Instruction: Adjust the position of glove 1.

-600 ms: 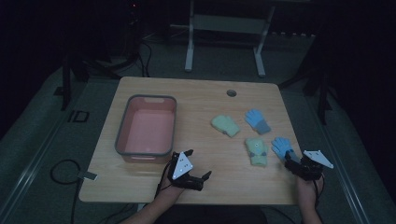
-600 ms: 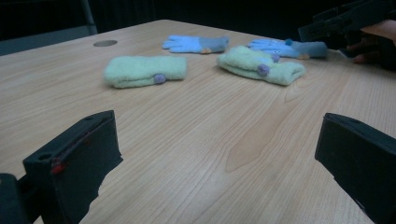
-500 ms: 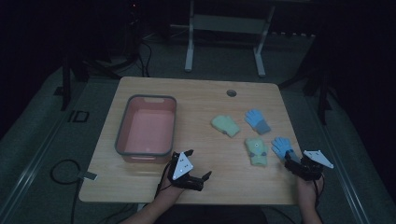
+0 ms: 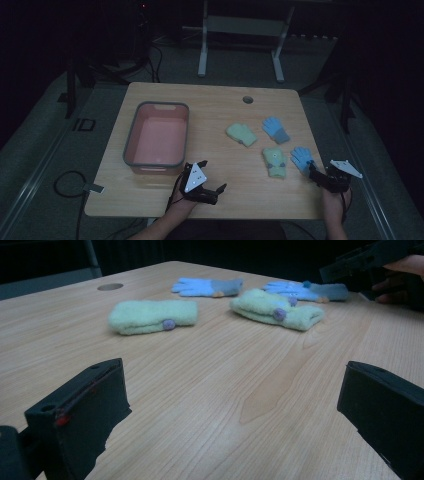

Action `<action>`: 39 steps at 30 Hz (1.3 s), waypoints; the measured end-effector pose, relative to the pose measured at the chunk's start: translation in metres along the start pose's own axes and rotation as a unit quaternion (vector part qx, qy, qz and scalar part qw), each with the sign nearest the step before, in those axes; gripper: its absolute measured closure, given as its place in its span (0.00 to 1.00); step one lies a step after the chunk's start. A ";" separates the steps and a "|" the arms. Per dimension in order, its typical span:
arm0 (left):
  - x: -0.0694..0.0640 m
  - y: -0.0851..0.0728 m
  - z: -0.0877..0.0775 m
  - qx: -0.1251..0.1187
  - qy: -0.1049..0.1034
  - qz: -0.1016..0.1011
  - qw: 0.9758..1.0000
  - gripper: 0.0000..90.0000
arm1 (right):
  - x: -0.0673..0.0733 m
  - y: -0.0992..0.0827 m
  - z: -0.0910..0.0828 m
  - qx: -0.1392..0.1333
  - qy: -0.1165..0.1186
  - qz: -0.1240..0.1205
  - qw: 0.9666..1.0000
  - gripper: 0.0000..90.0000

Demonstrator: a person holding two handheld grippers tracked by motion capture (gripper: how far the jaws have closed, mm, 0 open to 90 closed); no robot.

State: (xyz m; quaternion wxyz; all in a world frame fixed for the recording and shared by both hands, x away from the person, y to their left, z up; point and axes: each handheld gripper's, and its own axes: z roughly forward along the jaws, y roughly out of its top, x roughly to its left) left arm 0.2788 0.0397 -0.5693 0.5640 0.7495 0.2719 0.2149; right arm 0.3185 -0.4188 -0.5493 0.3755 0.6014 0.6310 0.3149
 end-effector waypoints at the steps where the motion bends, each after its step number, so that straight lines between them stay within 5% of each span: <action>1: 0.000 0.000 0.000 0.000 0.000 0.000 1.000 0.00 | 0.000 0.000 0.000 0.000 0.000 0.000 1.000 0.16; 12: 0.000 0.000 0.000 -0.001 0.001 0.001 1.000 0.00 | 0.007 0.026 -0.002 0.016 0.040 -0.029 0.999 0.13; 17: 0.000 0.000 0.000 -0.001 0.000 0.001 1.000 0.00 | 0.012 0.048 -0.009 -0.002 0.013 -0.050 0.999 0.17; 19: -0.001 0.000 0.000 -0.002 -0.001 0.002 1.000 0.00 | 0.011 0.052 -0.009 0.005 0.027 -0.048 0.998 0.17; 21: -0.001 0.000 -0.001 -0.003 0.000 0.003 1.000 0.00 | 0.009 0.065 -0.006 0.025 0.064 -0.027 0.997 0.17; 29: -0.001 0.000 0.000 -0.002 -0.001 0.002 1.000 0.00 | 0.019 0.099 -0.003 0.034 0.102 -0.010 0.994 0.13; 35: 0.000 0.000 0.000 -0.001 0.001 -0.001 1.000 0.00 | 0.031 0.119 -0.003 0.029 0.121 -0.033 0.992 0.13; 36: 0.000 0.000 0.000 -0.001 0.002 -0.001 1.000 0.00 | 0.036 0.131 -0.002 0.031 0.141 -0.050 0.988 0.15; 39: 0.000 0.000 0.000 0.000 0.002 0.000 1.000 0.00 | 0.044 0.143 -0.001 0.027 0.156 -0.069 0.985 0.17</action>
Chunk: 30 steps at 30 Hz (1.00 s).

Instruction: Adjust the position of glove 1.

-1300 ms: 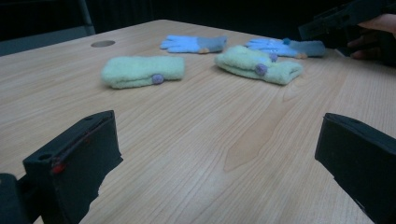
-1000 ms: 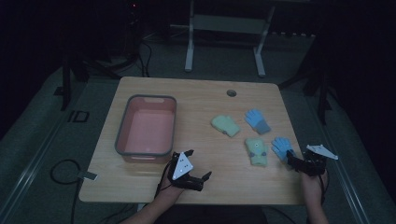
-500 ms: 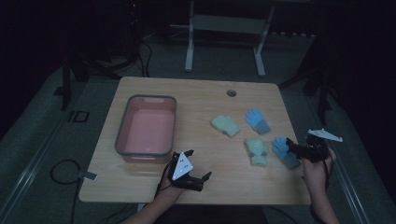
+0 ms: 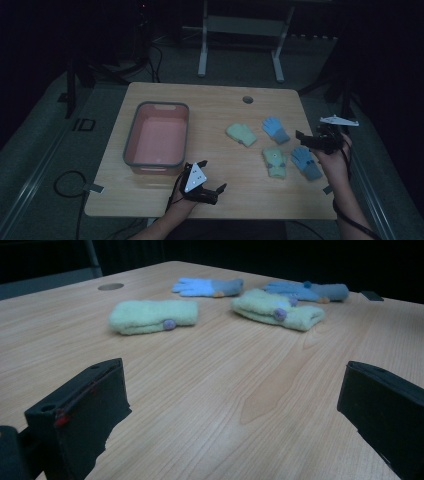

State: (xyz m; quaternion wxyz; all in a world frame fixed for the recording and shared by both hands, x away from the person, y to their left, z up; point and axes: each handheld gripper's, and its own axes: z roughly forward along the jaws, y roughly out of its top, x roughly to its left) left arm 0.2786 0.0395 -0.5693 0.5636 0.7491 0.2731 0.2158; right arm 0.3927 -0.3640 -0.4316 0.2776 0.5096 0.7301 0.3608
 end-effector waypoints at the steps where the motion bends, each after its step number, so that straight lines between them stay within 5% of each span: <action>1: 0.000 0.000 0.000 -0.001 -0.001 0.001 1.000 0.00 | 0.002 0.004 0.001 -0.004 0.004 -0.005 1.000 0.19; 8: -0.001 -0.002 -0.003 -0.016 0.001 0.004 1.000 0.00 | 0.021 0.029 0.015 -0.008 0.058 -0.043 0.997 0.29; 15: -0.001 -0.001 -0.002 -0.011 0.000 0.006 1.000 0.00 | 0.037 0.039 0.031 0.002 0.081 -0.068 0.994 0.36; 17: -0.001 -0.001 -0.002 -0.013 0.000 0.003 1.000 0.00 | 0.049 0.044 0.048 0.012 0.103 -0.078 0.992 0.45; 21: -0.001 -0.002 -0.004 -0.019 0.002 0.005 1.000 0.00 | 0.054 0.044 0.056 0.018 0.114 -0.090 0.989 0.46; 30: -0.002 -0.003 -0.007 -0.031 0.008 0.006 0.999 0.00 | 0.075 0.042 0.099 0.067 0.161 -0.119 0.977 0.60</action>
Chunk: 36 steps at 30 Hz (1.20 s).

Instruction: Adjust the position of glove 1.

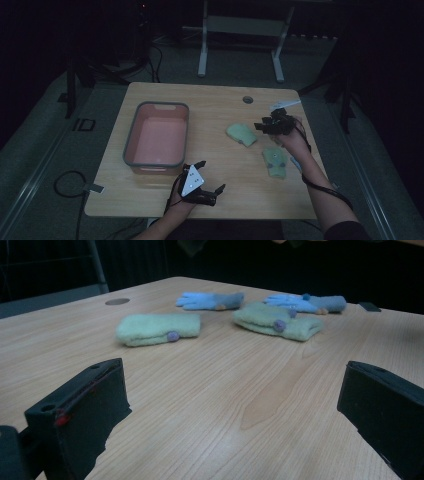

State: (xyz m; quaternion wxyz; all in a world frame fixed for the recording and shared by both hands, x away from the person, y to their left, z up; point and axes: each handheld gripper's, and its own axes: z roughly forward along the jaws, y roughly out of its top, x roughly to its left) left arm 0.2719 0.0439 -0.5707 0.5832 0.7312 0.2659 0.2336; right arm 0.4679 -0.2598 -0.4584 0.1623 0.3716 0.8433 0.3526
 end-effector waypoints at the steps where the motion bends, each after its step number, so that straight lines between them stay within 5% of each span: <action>1: 0.000 0.000 0.000 0.000 0.000 0.000 1.000 0.00 | 0.001 0.001 0.004 0.007 0.003 -0.005 1.000 0.60; 10: -0.001 -0.001 -0.002 -0.001 0.001 0.004 1.000 0.00 | 0.008 0.006 0.046 0.049 0.037 -0.028 0.998 0.67; 20: -0.001 -0.001 -0.002 -0.001 0.000 0.006 1.000 0.00 | 0.008 -0.001 0.076 0.086 0.043 -0.031 0.995 0.67; 36: -0.001 -0.001 -0.002 -0.001 -0.001 0.004 1.000 0.00 | 0.009 -0.004 0.097 0.131 0.035 -0.050 0.990 0.73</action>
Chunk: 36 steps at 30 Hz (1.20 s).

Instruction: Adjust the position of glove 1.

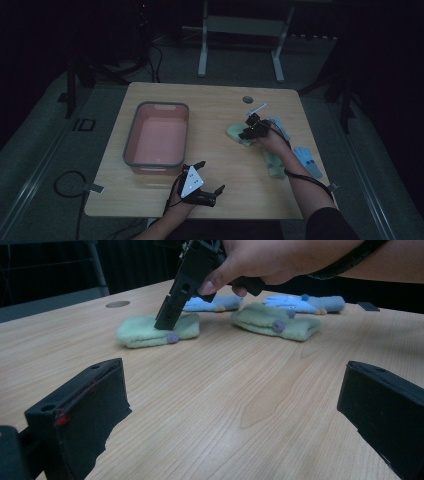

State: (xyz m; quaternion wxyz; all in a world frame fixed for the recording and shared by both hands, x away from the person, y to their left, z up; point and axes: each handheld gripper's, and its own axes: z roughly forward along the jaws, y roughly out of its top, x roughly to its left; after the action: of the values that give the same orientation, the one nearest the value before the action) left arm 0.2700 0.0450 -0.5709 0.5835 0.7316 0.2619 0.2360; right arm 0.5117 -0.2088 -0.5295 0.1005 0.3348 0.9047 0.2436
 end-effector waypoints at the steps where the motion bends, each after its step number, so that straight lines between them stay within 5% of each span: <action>1: 0.000 0.000 0.000 0.000 0.000 0.000 1.000 0.00 | 0.000 0.001 0.000 0.002 -0.001 0.002 1.000 0.73; 7: 0.000 0.000 0.000 0.001 0.000 0.001 1.000 0.00 | 0.003 0.004 0.002 0.012 -0.010 0.024 1.000 0.88; 15: 0.001 0.000 0.000 0.002 0.002 -0.002 1.000 0.00 | 0.011 0.004 0.000 0.006 -0.034 0.067 0.997 0.94; 22: 0.001 0.000 0.001 0.005 0.001 -0.004 1.000 0.00 | 0.018 0.009 -0.027 -0.006 -0.054 0.097 0.994 0.96; 30: 0.000 0.001 0.003 0.014 0.013 -0.005 1.000 0.00 | 0.039 0.006 -0.065 -0.030 -0.106 0.135 0.985 0.97; 36: -0.001 0.002 0.003 0.016 0.017 -0.004 1.000 0.00 | 0.065 -0.008 -0.096 -0.075 -0.110 0.186 0.974 0.97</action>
State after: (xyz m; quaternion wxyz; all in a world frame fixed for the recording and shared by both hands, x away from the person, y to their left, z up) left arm 0.2718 0.0420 -0.5701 0.5678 0.7360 0.2784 0.2417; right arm 0.4248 -0.2074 -0.4527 0.1775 0.5133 0.7892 0.2866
